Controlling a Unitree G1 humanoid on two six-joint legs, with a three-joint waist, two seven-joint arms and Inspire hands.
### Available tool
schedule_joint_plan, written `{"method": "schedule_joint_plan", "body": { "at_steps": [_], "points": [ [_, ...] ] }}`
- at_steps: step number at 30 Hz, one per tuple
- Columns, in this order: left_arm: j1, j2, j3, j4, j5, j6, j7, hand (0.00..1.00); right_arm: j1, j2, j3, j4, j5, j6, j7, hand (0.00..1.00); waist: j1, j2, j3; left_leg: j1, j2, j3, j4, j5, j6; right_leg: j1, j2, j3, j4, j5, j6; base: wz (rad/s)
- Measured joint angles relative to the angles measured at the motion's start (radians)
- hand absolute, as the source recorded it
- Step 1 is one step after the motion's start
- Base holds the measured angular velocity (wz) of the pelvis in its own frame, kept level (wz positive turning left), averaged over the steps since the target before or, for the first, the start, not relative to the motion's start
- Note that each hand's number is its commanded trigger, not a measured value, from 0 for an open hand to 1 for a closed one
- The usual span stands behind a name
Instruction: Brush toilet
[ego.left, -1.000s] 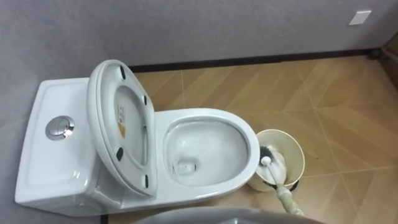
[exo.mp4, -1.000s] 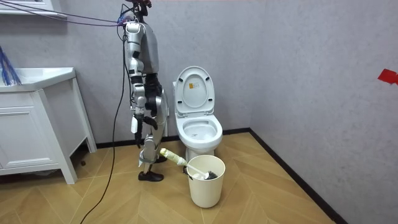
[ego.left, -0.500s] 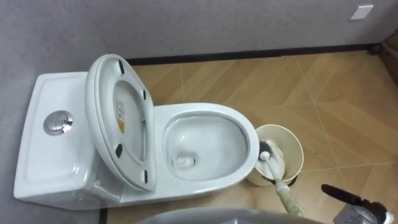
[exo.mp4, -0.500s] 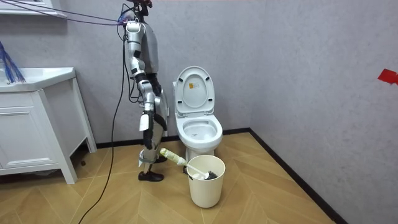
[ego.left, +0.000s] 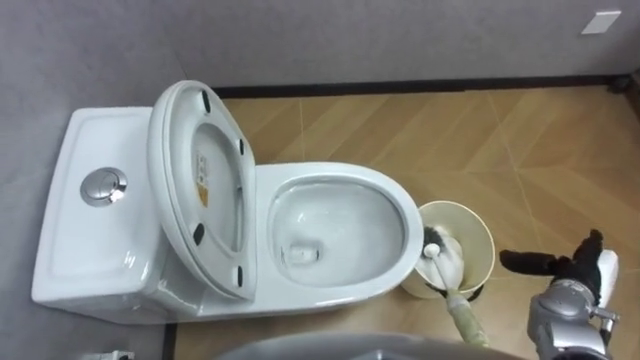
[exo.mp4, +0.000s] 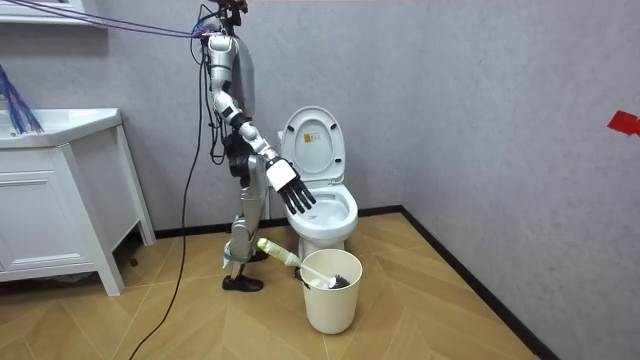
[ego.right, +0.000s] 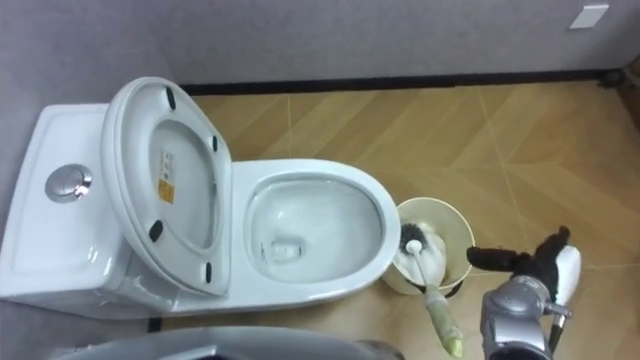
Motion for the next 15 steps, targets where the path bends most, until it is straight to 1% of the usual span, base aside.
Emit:
{"method": "schedule_joint_plan", "body": {
  "at_steps": [2,3,4,5,6,7,8,9,10,11,12,13,14,15],
  "points": [
    [0.0,0.004,-0.005,-0.002,0.001,-0.006,0.0,0.0,-0.009,-0.007,0.02,0.008,0.0,-0.005,0.009,0.0,0.004,0.0,0.0004,-0.019,0.001,-0.002,0.008,0.0,0.0,-0.015,0.001,-0.001,0.001,0.003,0.0,0.02],
    [0.001,0.007,-0.008,-0.002,0.001,-0.011,0.0,0.0,-0.019,-0.013,0.026,0.022,-0.001,-0.007,0.018,0.0,0.011,0.005,0.002,-0.037,0.003,-0.009,0.017,0.0,0.0,-0.027,0.002,-0.006,0.002,0.005,0.0,0.07],
    [-0.002,0.01,-0.011,-0.003,0.001,-0.015,0.0,0.0,-0.027,-0.017,0.027,0.038,-0.001,-0.012,0.021,0.0,0.01,0.004,0.0014,-0.049,0.003,-0.014,0.022,0.0,0.0,-0.031,0.003,-0.012,0.007,0.007,0.0,0.23],
    [-0.009,0.02,-0.027,-0.01,0.0,-0.019,0.001,0.0,-0.049,-0.03,0.037,0.096,0.0,-0.021,0.022,0.0,0.009,0.001,0.0021,-0.072,0.002,-0.027,0.041,0.0,0.001,-0.047,0.004,-0.023,0.017,0.008,0.0,0.32],
    [-0.015,0.029,-0.049,-0.024,0.0,-0.021,0.001,0.0,-0.07,-0.042,0.05,0.147,0.001,-0.022,0.023,0.0,0.011,0.0,0.0008,-0.104,0.001,-0.033,0.063,-0.002,0.003,-0.068,0.003,-0.031,0.026,0.008,0.0,0.3],
    [-0.017,0.031,-0.054,-0.035,0.0,-0.022,0.001,0.0,-0.082,-0.046,0.057,0.17,0.001,-0.024,0.023,0.0,0.013,0.0,0.0022,-0.122,0.002,-0.035,0.073,-0.002,0.003,-0.081,0.003,-0.034,0.035,0.008,-0.001,0.27],
    [-0.027,0.032,-0.059,-0.044,0.0,-0.026,0.001,0.0,-0.1,-0.046,0.058,0.204,0.001,-0.024,0.023,0.0,0.013,0.001,0.0057,-0.157,0.005,-0.051,0.094,-0.002,0.003,-0.099,0.004,-0.047,0.039,0.01,-0.004,0.31],
    [-0.043,0.032,-0.063,-0.044,0.0,-0.033,0.0,0.0,-0.115,-0.046,0.059,0.228,0.002,-0.024,0.024,0.0,0.016,0.006,0.0091,-0.19,0.005,-0.059,0.107,-0.002,0.003,-0.126,0.0,-0.06,0.053,0.01,-0.005,0.31],
    [-0.05,0.033,-0.068,-0.045,0.0,-0.038,0.0,0.0,-0.123,-0.047,0.06,0.24,0.002,-0.025,0.025,0.0,0.017,0.008,0.0102,-0.204,0.006,-0.06,0.113,-0.001,0.003,-0.138,-0.002,-0.064,0.058,0.011,-0.005,0.2],
    [-0.059,0.033,-0.076,-0.045,-0.002,-0.045,0.0,0.0,-0.142,-0.05,0.061,0.266,0.002,-0.025,0.03,0.0,0.018,0.013,0.013,-0.228,0.009,-0.065,0.125,-0.001,0.004,-0.158,-0.003,-0.076,0.065,0.012,-0.008,0.18],
    [-0.068,0.034,-0.09,-0.045,-0.007,-0.051,0.0,0.0,-0.153,-0.057,0.062,0.284,0.004,-0.027,0.03,0.0,0.02,0.024,0.0151,-0.26,0.011,-0.072,0.143,-0.002,0.007,-0.18,-0.006,-0.088,0.074,0.012,-0.008,0.19],
    [-0.074,0.034,-0.098,-0.045,-0.012,-0.056,0.0,0.0,-0.158,-0.062,0.062,0.287,0.008,-0.027,0.03,0.0,0.023,0.029,0.016,-0.278,0.012,-0.075,0.155,-0.002,0.008,-0.195,-0.007,-0.094,0.083,0.012,-0.008,0.2],
    [-0.091,0.035,-0.114,-0.046,-0.023,-0.061,0.0,0.0,-0.173,-0.072,0.065,0.305,0.024,-0.033,0.03,0.0,0.022,0.037,0.0178,-0.308,0.015,-0.077,0.169,-0.002,0.013,-0.224,-0.008,-0.1,0.099,0.012,-0.008,0.12],
    [-0.103,0.037,-0.128,-0.043,-0.034,-0.061,0.0,0.0,-0.197,-0.081,0.074,0.347,0.045,-0.039,0.03,0.0,0.026,0.041,0.0186,-0.334,0.015,-0.079,0.179,0.0,0.017,-0.25,-0.01,-0.107,0.112,0.013,-0.009,0.1]
  ]
}}
